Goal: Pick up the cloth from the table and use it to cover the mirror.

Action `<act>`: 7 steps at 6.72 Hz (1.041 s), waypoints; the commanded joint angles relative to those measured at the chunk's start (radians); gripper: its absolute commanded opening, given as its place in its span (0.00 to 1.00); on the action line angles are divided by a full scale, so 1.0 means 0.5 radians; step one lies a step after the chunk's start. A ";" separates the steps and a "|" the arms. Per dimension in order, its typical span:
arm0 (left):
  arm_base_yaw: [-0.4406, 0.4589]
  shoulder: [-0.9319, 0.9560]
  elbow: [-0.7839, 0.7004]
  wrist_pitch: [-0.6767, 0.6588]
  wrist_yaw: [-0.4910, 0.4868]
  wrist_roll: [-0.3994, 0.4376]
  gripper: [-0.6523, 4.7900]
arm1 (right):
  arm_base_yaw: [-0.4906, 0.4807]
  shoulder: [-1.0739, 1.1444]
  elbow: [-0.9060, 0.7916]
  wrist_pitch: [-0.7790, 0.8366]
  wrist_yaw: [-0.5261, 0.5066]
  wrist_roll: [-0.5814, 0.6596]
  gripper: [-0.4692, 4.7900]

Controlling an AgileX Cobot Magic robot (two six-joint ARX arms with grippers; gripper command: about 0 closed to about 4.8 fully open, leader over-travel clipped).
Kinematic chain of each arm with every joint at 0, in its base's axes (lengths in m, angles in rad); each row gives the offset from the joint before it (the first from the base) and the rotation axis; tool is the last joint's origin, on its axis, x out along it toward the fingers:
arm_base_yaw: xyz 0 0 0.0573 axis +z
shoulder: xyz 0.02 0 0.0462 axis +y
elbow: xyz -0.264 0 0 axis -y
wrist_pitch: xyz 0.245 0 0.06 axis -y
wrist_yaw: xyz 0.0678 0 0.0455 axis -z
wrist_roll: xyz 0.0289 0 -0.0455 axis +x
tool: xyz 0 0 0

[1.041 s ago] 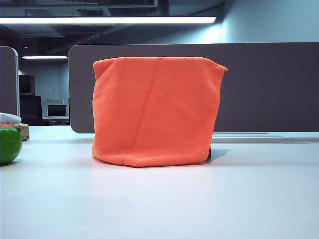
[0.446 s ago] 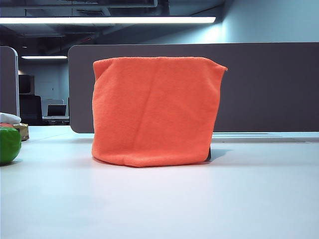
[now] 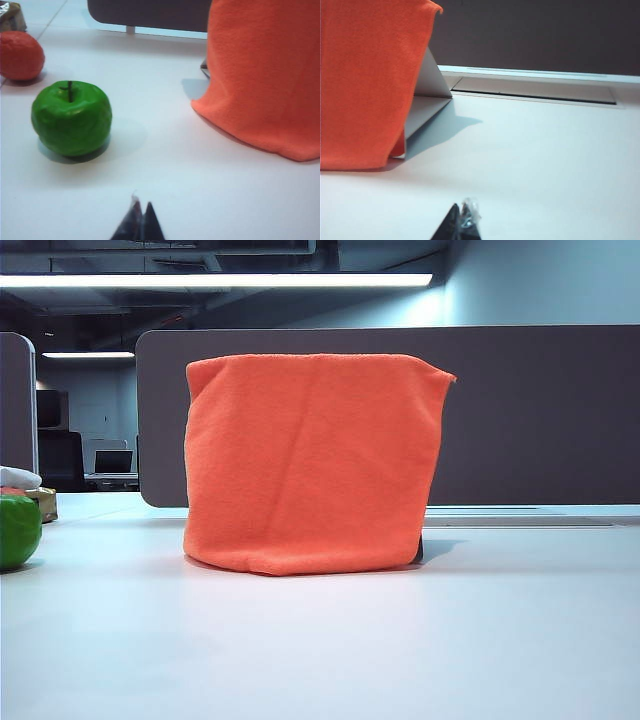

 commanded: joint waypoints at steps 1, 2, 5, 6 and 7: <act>0.107 0.001 -0.002 0.041 -0.071 0.014 0.11 | -0.017 -0.002 -0.002 0.040 0.070 -0.064 0.08; 0.243 0.001 -0.002 0.085 0.000 0.008 0.11 | -0.066 -0.002 -0.002 0.059 0.076 -0.063 0.08; 0.306 0.001 -0.002 0.043 0.086 0.005 0.11 | -0.093 -0.002 -0.002 0.027 0.072 -0.046 0.08; 0.303 0.001 -0.001 -0.003 0.086 0.014 0.11 | -0.084 -0.002 -0.002 0.027 0.071 -0.047 0.08; 0.303 0.001 -0.002 -0.003 0.086 0.015 0.11 | -0.085 -0.002 -0.002 0.021 0.072 -0.047 0.08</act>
